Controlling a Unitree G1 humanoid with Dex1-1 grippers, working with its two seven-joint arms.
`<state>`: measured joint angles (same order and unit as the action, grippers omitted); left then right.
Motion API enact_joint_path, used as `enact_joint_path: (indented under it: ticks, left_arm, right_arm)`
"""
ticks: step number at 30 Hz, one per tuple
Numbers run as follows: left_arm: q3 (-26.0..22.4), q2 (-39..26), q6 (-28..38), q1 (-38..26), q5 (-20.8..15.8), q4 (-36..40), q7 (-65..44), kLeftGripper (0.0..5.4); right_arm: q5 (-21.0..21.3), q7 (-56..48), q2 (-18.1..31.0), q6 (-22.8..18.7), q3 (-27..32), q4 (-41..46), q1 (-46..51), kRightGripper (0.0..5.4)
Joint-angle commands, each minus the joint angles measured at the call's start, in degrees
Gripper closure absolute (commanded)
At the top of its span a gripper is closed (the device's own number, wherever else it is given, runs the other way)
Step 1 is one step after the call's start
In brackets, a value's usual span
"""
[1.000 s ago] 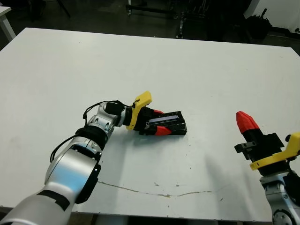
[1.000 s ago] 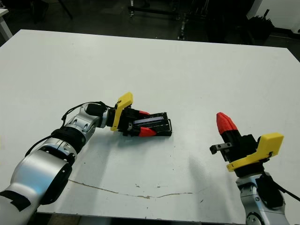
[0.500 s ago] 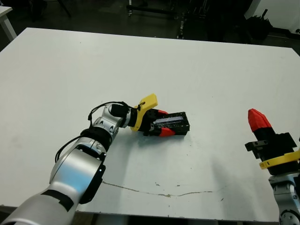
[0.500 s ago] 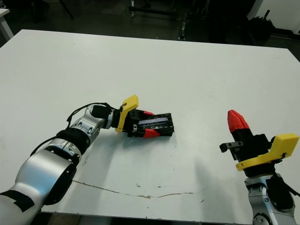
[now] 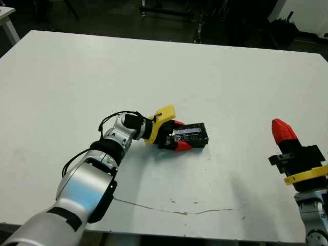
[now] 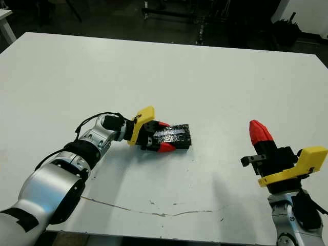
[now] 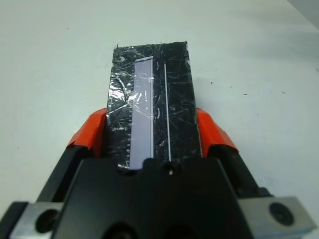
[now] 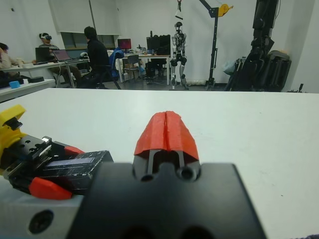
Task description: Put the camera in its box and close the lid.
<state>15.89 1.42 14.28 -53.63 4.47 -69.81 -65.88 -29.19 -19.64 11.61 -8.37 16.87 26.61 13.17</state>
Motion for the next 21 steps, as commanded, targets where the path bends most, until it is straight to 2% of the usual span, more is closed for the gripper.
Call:
enact_joint_path:
  ticks: [1, 9, 21]
  left_arm:
    - [4.8, 12.9, -1.5, 2.7, 4.1, -2.7, -0.1, 1.07]
    - [4.4, 12.8, -2.1, 2.6, 3.9, -2.9, -0.4, 0.06]
    - [3.9, 12.8, -2.3, 2.7, 3.4, -2.8, 0.7, 0.01]
  right_arm:
    - [0.0, -0.4, 1.2, 0.2, 0.8, 0.4, 0.9, 5.40]
    - [-0.2, -0.7, 1.2, 0.4, 0.6, 0.3, 0.9, 5.40]
    - [0.2, -0.8, 0.9, 0.5, 0.2, 0.4, 1.1, 5.40]
